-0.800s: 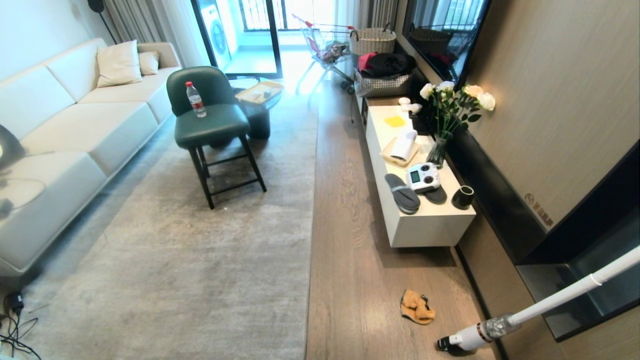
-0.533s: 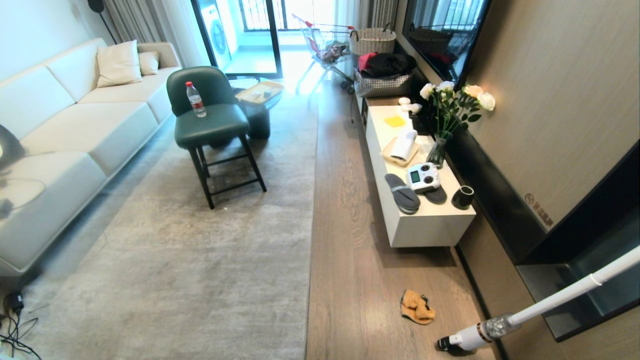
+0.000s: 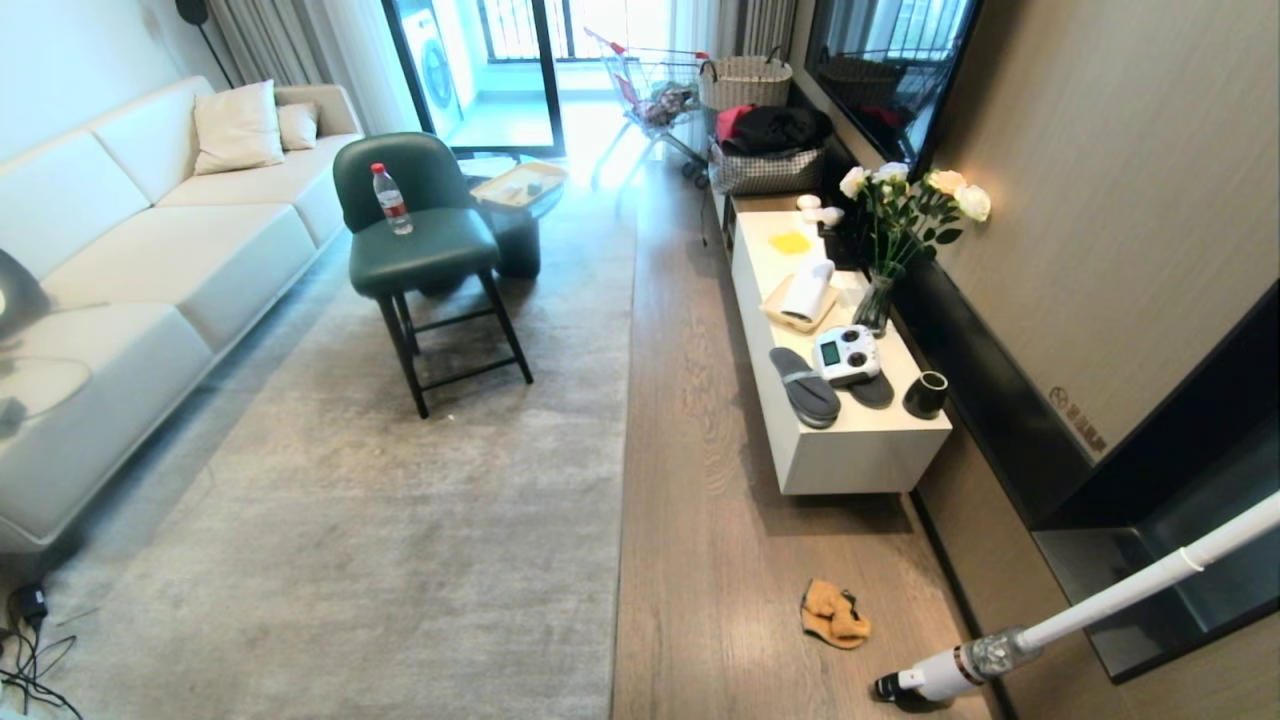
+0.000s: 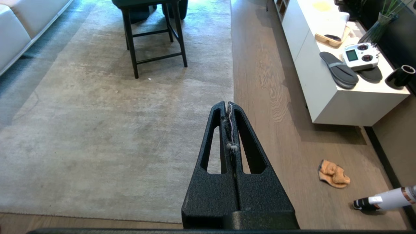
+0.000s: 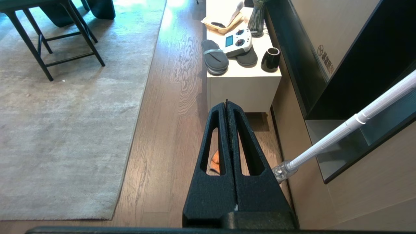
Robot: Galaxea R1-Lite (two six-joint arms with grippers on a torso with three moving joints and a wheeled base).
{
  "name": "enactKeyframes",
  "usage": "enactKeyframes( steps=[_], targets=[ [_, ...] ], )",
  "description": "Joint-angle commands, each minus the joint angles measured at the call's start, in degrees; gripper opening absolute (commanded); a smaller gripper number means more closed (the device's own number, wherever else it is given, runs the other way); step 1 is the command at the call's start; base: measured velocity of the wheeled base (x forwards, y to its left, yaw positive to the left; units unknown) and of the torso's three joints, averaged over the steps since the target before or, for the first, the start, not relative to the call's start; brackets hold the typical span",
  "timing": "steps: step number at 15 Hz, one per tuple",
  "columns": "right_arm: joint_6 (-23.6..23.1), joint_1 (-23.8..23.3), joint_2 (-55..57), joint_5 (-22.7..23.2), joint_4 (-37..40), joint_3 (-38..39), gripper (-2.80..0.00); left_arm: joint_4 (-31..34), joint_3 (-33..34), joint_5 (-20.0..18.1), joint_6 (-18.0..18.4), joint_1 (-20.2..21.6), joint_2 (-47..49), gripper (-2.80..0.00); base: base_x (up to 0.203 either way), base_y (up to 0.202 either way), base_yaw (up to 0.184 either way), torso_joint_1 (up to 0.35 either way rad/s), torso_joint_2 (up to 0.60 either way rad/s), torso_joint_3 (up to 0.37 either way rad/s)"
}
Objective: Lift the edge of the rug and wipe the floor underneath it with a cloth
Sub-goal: Pick up the rag
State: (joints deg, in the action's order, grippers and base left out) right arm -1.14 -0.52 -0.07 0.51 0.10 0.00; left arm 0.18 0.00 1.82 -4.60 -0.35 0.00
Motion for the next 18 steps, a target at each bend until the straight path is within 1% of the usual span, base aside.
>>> enactKeyframes(
  steps=[1, 18],
  targets=[
    [0.0, 0.0, 0.07, 0.02, -0.01, 0.0, -2.8, -0.01, 0.0, 0.03, -0.06, 0.0, 0.0, -2.8, 0.0, 0.0, 0.0, 0.0, 0.0, 0.0],
    [0.09, 0.0, 0.07, 0.02, -0.01, 0.0, -2.8, -0.09, 0.0, 0.03, -0.15, 0.0, 0.0, -2.8, 0.0, 0.0, 0.0, 0.0, 0.0, 0.0]
  ],
)
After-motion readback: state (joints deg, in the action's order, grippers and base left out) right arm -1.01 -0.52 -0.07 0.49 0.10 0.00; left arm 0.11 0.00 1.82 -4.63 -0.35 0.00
